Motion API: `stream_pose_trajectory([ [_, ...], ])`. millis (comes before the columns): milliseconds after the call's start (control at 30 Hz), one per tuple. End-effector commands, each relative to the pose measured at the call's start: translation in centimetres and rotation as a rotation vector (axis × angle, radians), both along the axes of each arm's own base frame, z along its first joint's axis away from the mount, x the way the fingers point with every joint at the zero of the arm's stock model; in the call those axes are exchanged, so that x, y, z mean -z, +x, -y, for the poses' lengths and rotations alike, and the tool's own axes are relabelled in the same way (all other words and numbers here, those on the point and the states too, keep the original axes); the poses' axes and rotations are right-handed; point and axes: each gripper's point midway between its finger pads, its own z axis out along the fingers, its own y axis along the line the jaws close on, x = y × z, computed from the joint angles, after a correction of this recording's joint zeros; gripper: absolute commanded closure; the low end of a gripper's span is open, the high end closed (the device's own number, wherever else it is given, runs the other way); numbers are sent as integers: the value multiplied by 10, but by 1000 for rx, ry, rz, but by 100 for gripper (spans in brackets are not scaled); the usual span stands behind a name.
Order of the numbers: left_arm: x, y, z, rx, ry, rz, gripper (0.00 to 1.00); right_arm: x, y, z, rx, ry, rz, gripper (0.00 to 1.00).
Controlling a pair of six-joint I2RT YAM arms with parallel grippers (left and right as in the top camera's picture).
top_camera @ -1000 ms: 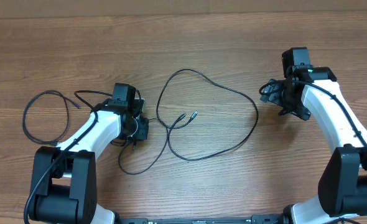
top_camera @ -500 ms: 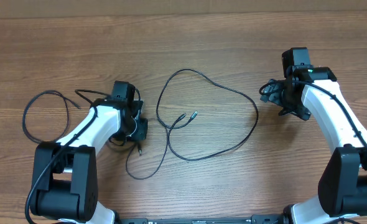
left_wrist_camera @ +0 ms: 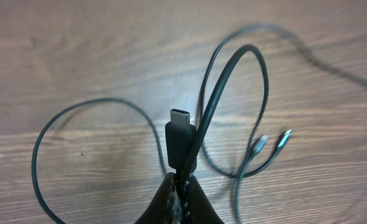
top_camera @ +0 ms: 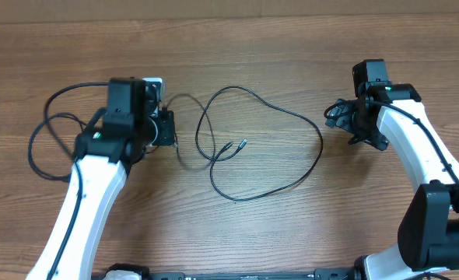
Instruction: Untangle cables
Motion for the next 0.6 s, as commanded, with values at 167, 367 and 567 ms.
stream_pose_trajectory([
  [167,-25,-16,1,0,-26,34,96,3,-1,2,-1,-14,-9,0],
  [367,3,-26,2,9,-23,-95,96,3,-1,2,0,-14,-9,0],
  [567,38,-32,17,52,-82,-249,96,3,-1,2,0,-14,-9,0],
])
